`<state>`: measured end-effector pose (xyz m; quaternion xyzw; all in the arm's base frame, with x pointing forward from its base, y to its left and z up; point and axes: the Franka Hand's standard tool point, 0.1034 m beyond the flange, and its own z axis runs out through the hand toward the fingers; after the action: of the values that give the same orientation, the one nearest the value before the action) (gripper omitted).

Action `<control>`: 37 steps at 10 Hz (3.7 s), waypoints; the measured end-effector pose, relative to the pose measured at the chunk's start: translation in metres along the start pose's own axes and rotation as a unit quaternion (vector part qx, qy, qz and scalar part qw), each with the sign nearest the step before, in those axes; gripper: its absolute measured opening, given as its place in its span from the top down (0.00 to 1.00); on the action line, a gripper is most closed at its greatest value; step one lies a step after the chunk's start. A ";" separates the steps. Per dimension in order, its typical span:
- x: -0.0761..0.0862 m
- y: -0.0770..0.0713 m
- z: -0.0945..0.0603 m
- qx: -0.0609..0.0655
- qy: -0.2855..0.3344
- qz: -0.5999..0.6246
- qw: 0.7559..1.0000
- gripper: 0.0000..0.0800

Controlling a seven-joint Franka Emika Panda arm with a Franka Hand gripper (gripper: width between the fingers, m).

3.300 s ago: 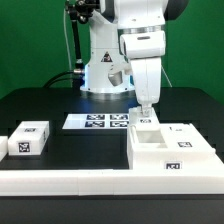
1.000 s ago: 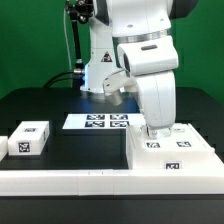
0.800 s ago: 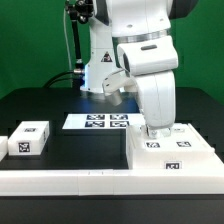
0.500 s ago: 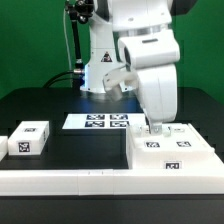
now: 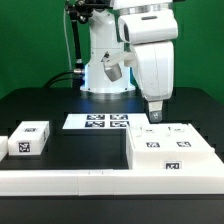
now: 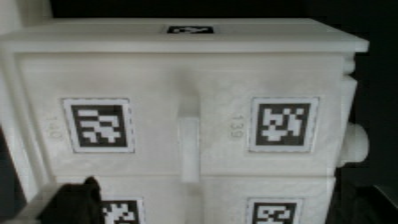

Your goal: Assemble cabinet

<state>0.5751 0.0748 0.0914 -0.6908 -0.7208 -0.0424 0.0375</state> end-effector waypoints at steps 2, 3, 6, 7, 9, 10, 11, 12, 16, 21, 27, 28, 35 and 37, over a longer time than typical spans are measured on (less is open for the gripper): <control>0.000 0.000 0.001 0.001 0.000 0.000 1.000 0.19; 0.000 -0.001 0.001 0.001 0.000 0.000 1.000 0.19; 0.000 -0.002 0.001 0.000 0.000 0.006 1.000 0.19; 0.001 -0.011 0.002 -0.005 -0.001 0.029 1.000 0.19; 0.002 -0.031 0.001 -0.012 -0.006 0.058 0.998 0.19; 0.000 -0.032 0.001 -0.013 -0.006 0.061 0.998 0.19; 0.000 -0.032 0.001 -0.013 -0.006 0.060 0.998 0.19; 0.000 -0.032 0.002 -0.012 -0.006 0.064 0.998 0.19; 0.005 -0.040 0.001 -0.055 0.013 0.201 0.978 0.19; 0.005 -0.043 0.004 -0.040 0.037 0.419 0.906 0.19; 0.022 -0.061 0.006 -0.047 0.067 0.651 0.754 0.19; 0.022 -0.061 0.006 -0.047 0.067 0.649 0.756 0.19; 0.028 -0.086 0.023 -0.077 0.090 0.700 0.704 0.19; 0.028 -0.086 0.023 -0.078 0.090 0.696 0.708 0.19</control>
Offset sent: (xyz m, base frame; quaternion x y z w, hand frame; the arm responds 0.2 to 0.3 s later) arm 0.0000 0.0000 0.0000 0.0000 0.0000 0.0000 1.0000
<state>0.4881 0.1020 0.0713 -0.9900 -0.0223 -0.1220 0.0672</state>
